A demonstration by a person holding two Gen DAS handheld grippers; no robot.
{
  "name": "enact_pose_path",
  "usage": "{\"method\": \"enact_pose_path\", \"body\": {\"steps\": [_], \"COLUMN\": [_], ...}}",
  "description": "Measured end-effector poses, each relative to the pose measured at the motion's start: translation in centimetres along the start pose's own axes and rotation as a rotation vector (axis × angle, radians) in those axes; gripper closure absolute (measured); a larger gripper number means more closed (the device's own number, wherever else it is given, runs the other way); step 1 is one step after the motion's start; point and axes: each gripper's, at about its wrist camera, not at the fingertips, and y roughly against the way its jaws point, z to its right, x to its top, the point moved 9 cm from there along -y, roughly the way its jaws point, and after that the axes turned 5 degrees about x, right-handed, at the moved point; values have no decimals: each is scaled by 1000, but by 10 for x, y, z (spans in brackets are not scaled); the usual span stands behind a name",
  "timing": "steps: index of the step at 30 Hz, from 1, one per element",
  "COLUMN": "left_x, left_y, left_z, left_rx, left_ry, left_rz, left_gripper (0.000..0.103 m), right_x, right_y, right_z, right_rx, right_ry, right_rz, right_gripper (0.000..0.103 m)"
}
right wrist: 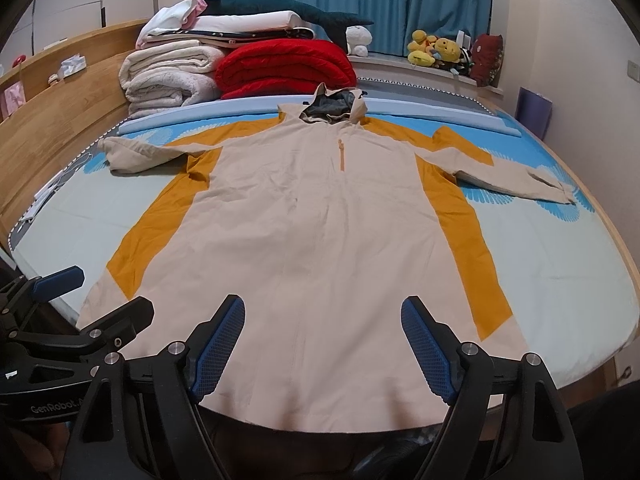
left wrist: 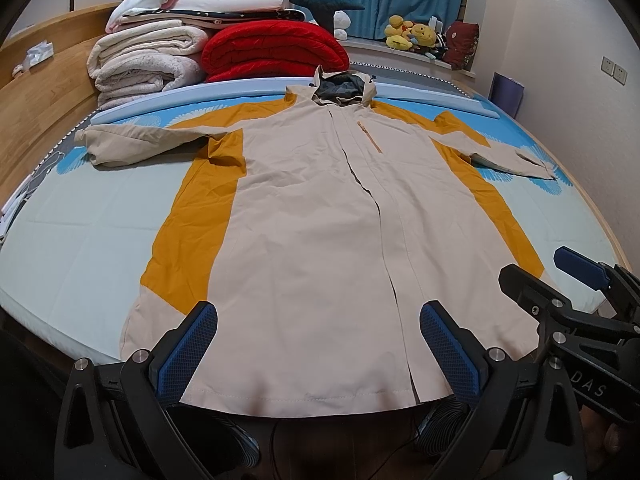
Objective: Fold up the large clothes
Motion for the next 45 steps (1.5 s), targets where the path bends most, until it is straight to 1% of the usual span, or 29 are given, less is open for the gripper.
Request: {"method": "enact_pose_path", "body": {"steps": [11,13,14,15,16,17,18,19,20,21,24,26,28,29,31,32,33,36,37,39,40,41,42,43,44,45], "left_x": [0,-1,-1,-1,1,3,5,6,8,11,14,13,9,5,-6,-12,-18,-41,-45,-48,-46,-47,-49,-51,-54,-55], "left_y": [0,0,0,-1,-1,-2,-4,-6,-9,-13,-29,-44,-63,-70,-91,-99,-105,-123,-124,-126,-128,-131,-131,-132,-131,-129], "left_z": [0,0,0,0,1,-1,-4,-10,-16,-28,-63,-87,-119,-129,-156,-165,-173,-188,-189,-190,-197,-202,-206,-209,-213,-215], "left_rx": [0,-2,1,4,6,11,18,32,47,79,164,218,305,330,384,395,401,386,377,358,360,360,372,381,376,374], "left_ry": [-1,-1,-3,-8,-13,-12,-7,4,14,32,85,118,158,170,207,228,251,341,358,377,364,345,326,319,321,323], "left_rz": [1,0,0,-2,-6,-12,-18,-25,-30,-38,-70,-102,-144,-160,-223,-249,-274,-358,-372,-381,-354,-340,-339,-338,-330,-324], "left_gripper": [3,6,13,22,28,40,52,56,61,63,64,64,62,62,58,54,52,53,53,59,67,82,94,95,98,99], "right_x": [-1,-1,-1,-1,0,2,5,9,11,14,17,12,5,-1,-15,-28,-39,-74,-83,-93,-95,-96,-97,-96,-95,-96], "right_y": [0,0,0,0,0,1,2,2,2,1,-10,-22,-33,-42,-53,-61,-64,-71,-72,-73,-74,-74,-75,-75,-75,-70], "right_z": [0,-1,-1,-1,-1,1,5,13,20,34,87,132,164,185,211,228,236,264,269,271,272,272,273,273,272,273], "right_rx": [-1,-1,-1,2,5,4,-3,-16,-33,-60,-154,-257,-312,-344,-384,-405,-413,-436,-435,-416,-404,-395,-386,-377,-363,-364], "right_ry": [1,-1,-2,-2,-6,-9,-18,-32,-47,-78,-187,-243,-287,-316,-346,-372,-389,-473,-494,-523,-536,-543,-546,-548,-550,-547], "right_rz": [1,1,1,1,4,9,16,21,24,23,-16,-68,-109,-142,-191,-239,-267,-368,-397,-428,-432,-435,-437,-433,-427,-416], "right_gripper": [22,23,24,25,29,33,43,49,52,54,54,54,52,52,51,50,50,50,50,50,50,50,54,75,92,95]}}
